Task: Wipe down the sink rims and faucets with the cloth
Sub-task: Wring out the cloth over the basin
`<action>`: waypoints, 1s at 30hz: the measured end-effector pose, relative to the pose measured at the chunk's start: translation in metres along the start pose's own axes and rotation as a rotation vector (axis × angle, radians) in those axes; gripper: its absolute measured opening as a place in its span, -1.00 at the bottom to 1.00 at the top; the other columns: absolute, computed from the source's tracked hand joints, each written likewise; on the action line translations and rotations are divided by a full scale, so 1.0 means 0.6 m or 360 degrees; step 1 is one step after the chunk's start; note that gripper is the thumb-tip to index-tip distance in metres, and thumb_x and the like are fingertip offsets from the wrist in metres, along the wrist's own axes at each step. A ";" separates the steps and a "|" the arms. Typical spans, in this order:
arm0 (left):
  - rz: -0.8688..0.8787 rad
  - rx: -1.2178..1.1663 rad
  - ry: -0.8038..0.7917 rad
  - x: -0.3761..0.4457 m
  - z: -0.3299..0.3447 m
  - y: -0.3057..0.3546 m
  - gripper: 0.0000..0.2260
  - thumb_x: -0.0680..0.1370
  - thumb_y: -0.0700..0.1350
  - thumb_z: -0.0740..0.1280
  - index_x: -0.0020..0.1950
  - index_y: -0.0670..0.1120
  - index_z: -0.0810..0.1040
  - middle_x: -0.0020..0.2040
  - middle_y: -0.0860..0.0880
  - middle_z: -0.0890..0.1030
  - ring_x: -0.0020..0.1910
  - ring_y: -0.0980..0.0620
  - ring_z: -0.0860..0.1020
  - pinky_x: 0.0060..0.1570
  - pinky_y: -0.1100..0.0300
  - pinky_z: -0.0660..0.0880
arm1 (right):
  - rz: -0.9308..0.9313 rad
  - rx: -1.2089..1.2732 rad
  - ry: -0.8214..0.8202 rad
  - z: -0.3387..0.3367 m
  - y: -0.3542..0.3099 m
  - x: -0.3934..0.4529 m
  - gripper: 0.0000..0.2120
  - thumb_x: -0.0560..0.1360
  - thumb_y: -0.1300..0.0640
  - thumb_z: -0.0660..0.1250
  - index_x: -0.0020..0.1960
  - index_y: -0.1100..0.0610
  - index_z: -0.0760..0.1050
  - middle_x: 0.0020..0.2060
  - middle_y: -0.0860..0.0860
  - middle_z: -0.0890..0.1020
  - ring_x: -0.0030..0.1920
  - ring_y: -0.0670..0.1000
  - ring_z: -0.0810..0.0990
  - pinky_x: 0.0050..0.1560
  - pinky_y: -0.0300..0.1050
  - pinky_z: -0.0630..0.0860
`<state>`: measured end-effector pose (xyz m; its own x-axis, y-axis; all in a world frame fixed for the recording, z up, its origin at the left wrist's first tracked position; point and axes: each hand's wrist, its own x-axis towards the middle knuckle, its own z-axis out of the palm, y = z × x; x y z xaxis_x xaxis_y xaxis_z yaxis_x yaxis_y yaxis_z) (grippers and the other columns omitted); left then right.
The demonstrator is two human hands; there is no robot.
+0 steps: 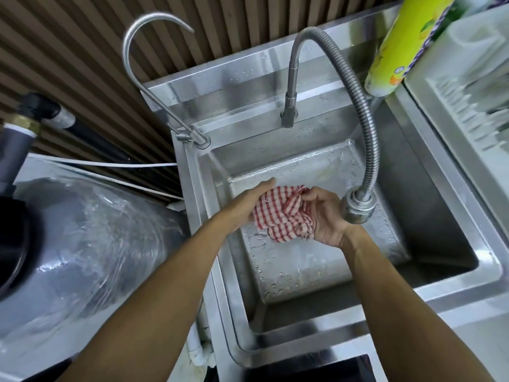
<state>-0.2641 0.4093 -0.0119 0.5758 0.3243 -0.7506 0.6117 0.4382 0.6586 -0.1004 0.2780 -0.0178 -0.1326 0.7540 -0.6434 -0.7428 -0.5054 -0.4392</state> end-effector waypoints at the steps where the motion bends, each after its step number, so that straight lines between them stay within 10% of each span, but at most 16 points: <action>1: 0.0000 -0.0108 -0.0020 0.002 0.000 -0.004 -0.46 0.51 0.34 0.36 0.31 -0.01 0.59 0.22 -0.07 0.68 0.25 -0.08 0.63 0.35 -0.12 0.48 | -0.0008 -0.0029 -0.0030 0.001 -0.004 -0.002 -0.56 0.54 0.15 0.29 0.35 0.36 0.46 0.16 0.34 0.60 0.07 0.34 0.58 0.02 0.14 0.58; 9: 0.0037 -0.0162 0.0644 0.007 0.028 -0.045 -0.78 0.57 -0.08 0.46 0.16 -0.14 0.59 0.02 -0.16 0.72 -0.06 -0.10 0.72 -0.07 -0.07 0.69 | -0.0610 -0.1464 0.1004 0.046 0.016 0.023 -0.74 0.57 0.29 0.30 0.14 0.10 0.69 -0.06 -0.03 0.72 -0.02 0.03 0.70 -0.04 -0.26 0.60; 11: -0.0042 -0.0521 0.0544 -0.003 0.042 -0.024 -0.69 0.63 0.06 0.34 0.14 -0.19 0.59 -0.07 -0.17 0.71 -0.14 -0.11 0.71 -0.09 -0.04 0.69 | -0.0777 -0.1687 0.0890 0.077 0.035 0.018 -0.69 0.58 0.23 0.25 0.23 0.08 0.65 0.06 0.03 0.70 0.03 0.03 0.64 -0.07 -0.42 0.49; 14: -0.0170 -0.0992 0.0358 -0.023 0.041 0.006 -0.50 0.60 0.26 0.28 -0.01 -0.19 0.65 -0.13 -0.17 0.71 -0.20 -0.08 0.67 -0.09 0.04 0.63 | -0.0817 -0.2072 0.0451 0.111 0.068 0.000 -0.50 0.55 0.14 0.19 0.49 0.05 0.46 0.42 0.07 0.53 0.36 0.13 0.43 0.45 -0.10 0.38; 18: 0.0005 -0.0992 0.0303 -0.043 0.023 0.001 -0.69 0.65 -0.02 0.33 0.20 -0.27 0.56 -0.01 -0.21 0.73 -0.09 -0.08 0.73 -0.15 0.08 0.68 | -0.0972 -0.1708 0.0595 0.091 0.065 -0.034 -0.39 0.49 0.27 0.38 0.50 0.02 0.38 0.40 -0.07 0.42 0.43 0.01 0.30 0.45 -0.13 0.31; 21: 0.0050 -0.1073 0.0199 -0.050 0.027 -0.001 -0.70 0.62 -0.12 0.37 0.25 -0.29 0.54 0.03 -0.21 0.71 -0.03 -0.07 0.72 -0.12 0.12 0.67 | -0.0536 -0.1890 0.0587 0.077 0.038 -0.023 -0.11 0.37 0.11 0.52 0.55 -0.03 0.10 0.45 0.00 0.32 0.42 0.04 0.27 0.37 -0.05 0.33; 24: 0.0063 -0.0926 0.0166 -0.053 0.039 -0.001 -0.67 0.48 -0.13 0.48 0.18 -0.24 0.59 0.03 -0.17 0.70 -0.05 -0.01 0.71 -0.09 0.17 0.67 | -0.0330 -0.2015 0.0554 0.077 0.018 -0.002 -0.48 0.42 0.13 0.50 0.30 0.05 0.35 -0.03 -0.03 0.58 0.01 0.06 0.60 -0.13 -0.13 0.51; 30: -0.0088 -0.0595 0.0054 -0.050 0.001 0.013 -0.45 0.39 0.32 0.43 0.00 -0.17 0.65 0.04 -0.21 0.70 0.08 -0.19 0.67 0.12 -0.16 0.62 | -0.0830 -0.3159 0.0893 0.058 0.042 0.015 -0.69 0.39 0.16 0.51 0.08 0.16 0.52 -0.07 0.11 0.62 -0.03 0.20 0.59 -0.14 0.01 0.45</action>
<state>-0.2766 0.4026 0.0160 0.5251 0.3163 -0.7901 0.3975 0.7298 0.5563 -0.1429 0.2868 -0.0131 0.2452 0.9525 -0.1804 0.9205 -0.2871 -0.2649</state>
